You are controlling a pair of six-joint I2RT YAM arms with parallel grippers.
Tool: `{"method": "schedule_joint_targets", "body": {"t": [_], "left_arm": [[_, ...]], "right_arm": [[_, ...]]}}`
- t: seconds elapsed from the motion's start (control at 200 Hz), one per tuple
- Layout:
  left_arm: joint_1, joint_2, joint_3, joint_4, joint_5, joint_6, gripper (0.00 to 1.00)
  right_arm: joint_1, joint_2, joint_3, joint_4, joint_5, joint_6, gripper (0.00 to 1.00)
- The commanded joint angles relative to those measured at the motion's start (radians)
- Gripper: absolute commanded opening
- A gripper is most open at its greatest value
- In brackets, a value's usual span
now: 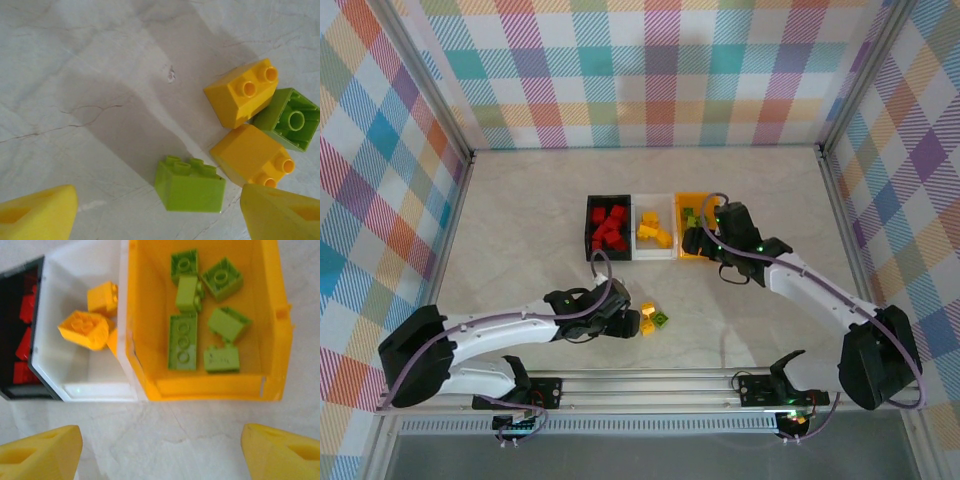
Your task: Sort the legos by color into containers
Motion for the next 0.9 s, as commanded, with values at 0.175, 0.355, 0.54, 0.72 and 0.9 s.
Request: {"method": "schedule_joint_targets", "body": {"t": [0.175, 0.355, 0.54, 0.72, 0.9], "left_arm": [[-0.054, 0.141, 0.066, 0.041, -0.017, 0.024, 0.79], [-0.062, 0.178, 0.069, 0.025, -0.053, 0.019, 0.63], [-0.071, 0.170, 0.058, 0.010, -0.074, 0.009, 0.49], [-0.076, 0.130, 0.068, -0.012, -0.089, 0.003, 0.33], [-0.060, 0.109, 0.216, -0.080, -0.138, 0.066, 0.33]], "right_arm": [[0.004, -0.104, -0.066, 0.031, 0.003, 0.028, 0.83], [0.004, -0.134, -0.073, 0.017, 0.023, 0.023, 0.84], [0.004, -0.152, -0.088, 0.019, 0.033, 0.030, 0.84], [0.004, -0.180, -0.108, 0.011, 0.045, 0.044, 0.84], [0.004, -0.261, -0.186, 0.014, 0.032, 0.089, 0.84]]}}
